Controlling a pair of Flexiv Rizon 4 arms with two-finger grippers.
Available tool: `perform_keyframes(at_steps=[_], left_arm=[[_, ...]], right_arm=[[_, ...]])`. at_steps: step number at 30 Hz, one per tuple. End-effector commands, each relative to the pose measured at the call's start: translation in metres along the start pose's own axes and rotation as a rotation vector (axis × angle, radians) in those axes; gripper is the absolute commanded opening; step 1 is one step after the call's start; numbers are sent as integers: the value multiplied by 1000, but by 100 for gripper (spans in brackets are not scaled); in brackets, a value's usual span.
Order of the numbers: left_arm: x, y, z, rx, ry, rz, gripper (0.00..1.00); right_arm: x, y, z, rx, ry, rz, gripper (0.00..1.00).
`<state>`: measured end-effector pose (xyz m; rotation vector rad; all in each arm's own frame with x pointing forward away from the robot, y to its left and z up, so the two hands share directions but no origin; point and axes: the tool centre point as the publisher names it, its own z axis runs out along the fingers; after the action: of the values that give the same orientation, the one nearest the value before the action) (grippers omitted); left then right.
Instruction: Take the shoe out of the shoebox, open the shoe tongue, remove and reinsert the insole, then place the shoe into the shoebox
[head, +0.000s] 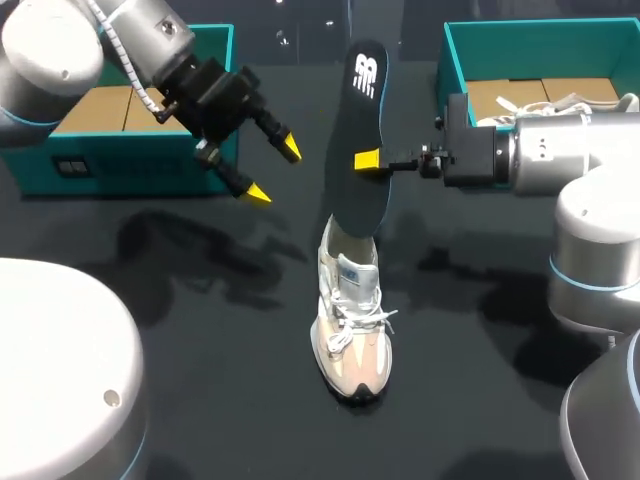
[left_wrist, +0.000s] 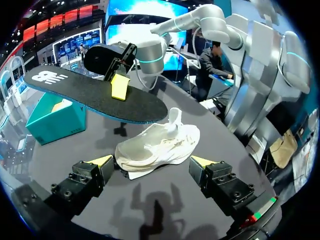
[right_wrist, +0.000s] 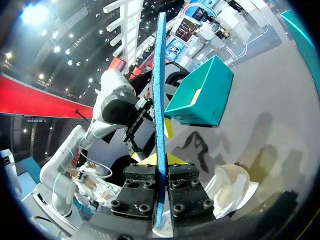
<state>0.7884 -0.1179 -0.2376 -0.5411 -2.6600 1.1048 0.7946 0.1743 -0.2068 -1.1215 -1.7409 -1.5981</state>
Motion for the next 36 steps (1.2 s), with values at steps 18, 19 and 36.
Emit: perform_keyframes(at_steps=[18,19,36], left_arm=[[22,26,51,-191,-94,-138,100],[22,26,51,-191,-94,-138,100],[12,38,71,-263,-90,-133,100]], right_arm=[[-25,-15,3,57,94,-86,0],[-25,-15,3,57,94,-86,0],[-25,-9,10,2,117,-112,0]])
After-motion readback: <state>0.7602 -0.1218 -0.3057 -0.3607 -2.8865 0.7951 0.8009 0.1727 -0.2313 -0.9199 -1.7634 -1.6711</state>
